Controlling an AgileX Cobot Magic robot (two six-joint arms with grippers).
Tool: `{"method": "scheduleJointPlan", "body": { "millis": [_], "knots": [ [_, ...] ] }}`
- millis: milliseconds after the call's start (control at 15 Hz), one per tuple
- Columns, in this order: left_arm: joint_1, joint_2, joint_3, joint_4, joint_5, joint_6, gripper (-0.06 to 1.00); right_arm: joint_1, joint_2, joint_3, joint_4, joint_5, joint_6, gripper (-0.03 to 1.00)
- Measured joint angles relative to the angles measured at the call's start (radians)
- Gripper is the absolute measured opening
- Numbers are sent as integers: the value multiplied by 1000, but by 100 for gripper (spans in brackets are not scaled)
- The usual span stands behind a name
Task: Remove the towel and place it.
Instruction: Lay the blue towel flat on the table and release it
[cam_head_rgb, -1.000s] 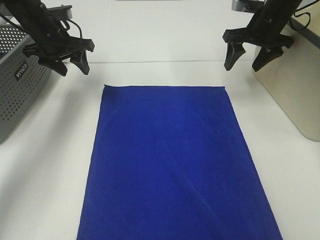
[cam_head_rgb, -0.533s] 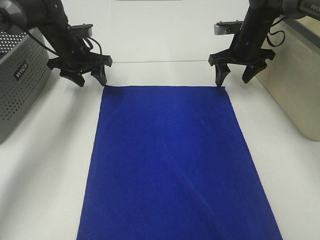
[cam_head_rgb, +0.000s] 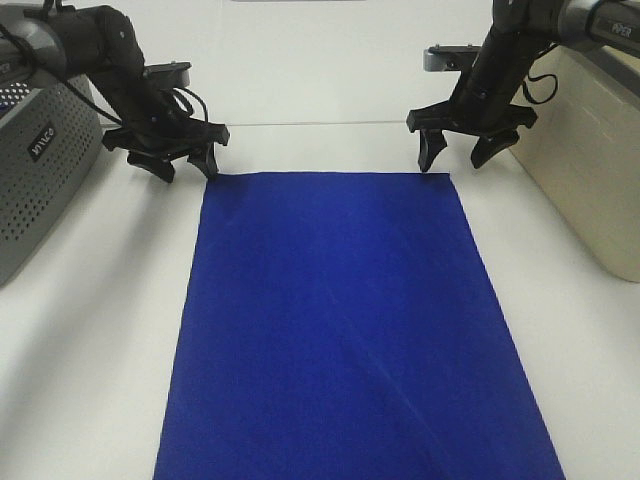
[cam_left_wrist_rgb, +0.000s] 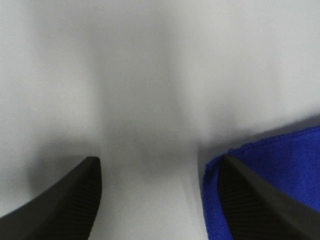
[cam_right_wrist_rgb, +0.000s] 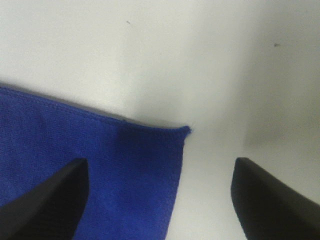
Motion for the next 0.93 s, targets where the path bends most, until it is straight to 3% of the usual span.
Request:
{"method": "scheduleJointPlan", "body": {
  "millis": [933],
  "knots": [
    [-15, 15, -23, -63, 75, 29, 63, 0, 47, -8, 30, 15, -1, 77]
  ]
}}
